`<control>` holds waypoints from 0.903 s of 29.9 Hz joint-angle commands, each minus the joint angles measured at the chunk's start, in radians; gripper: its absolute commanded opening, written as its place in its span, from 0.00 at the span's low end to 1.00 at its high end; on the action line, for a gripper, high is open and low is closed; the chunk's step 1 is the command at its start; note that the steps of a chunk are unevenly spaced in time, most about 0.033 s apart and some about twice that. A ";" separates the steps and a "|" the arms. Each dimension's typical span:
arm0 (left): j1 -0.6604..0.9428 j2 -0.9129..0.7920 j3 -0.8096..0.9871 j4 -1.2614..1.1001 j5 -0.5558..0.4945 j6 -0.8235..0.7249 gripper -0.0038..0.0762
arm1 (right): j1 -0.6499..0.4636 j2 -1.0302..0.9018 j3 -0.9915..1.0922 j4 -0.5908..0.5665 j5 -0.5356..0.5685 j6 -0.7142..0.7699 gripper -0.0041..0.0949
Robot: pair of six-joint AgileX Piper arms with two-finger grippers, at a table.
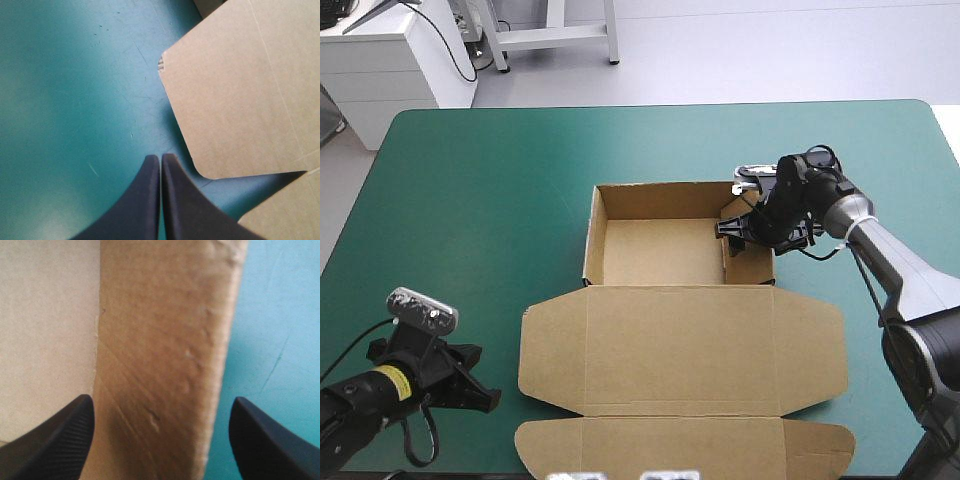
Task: Fold the box
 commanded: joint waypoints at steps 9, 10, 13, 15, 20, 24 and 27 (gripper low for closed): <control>-0.002 -0.219 0.128 -0.002 -0.137 0.005 0.04 | -0.006 -0.047 -0.093 -0.034 0.078 -0.058 0.02; -0.002 -0.228 0.130 -0.002 -0.142 0.006 0.04 | -0.006 -0.047 -0.122 -0.063 0.097 -0.058 0.02; -0.002 -0.242 0.134 -0.002 -0.170 0.006 0.04 | -0.023 -0.047 -0.222 -0.173 0.182 -0.078 0.02; -0.002 -0.248 0.134 0.000 -0.192 0.008 0.04 | -0.062 -0.068 -0.269 -0.218 0.179 -0.104 0.02; -0.002 -0.250 0.134 0.002 -0.203 0.010 0.04 | -0.271 -0.116 -0.310 -0.217 0.179 -0.150 0.02; -0.002 -0.250 0.134 0.000 -0.202 0.010 0.04 | -0.479 -0.115 -0.307 -0.193 0.179 -0.199 0.02; -0.002 -0.250 0.134 0.000 -0.197 0.010 0.04 | -0.622 -0.114 -0.307 -0.111 0.119 -0.199 0.02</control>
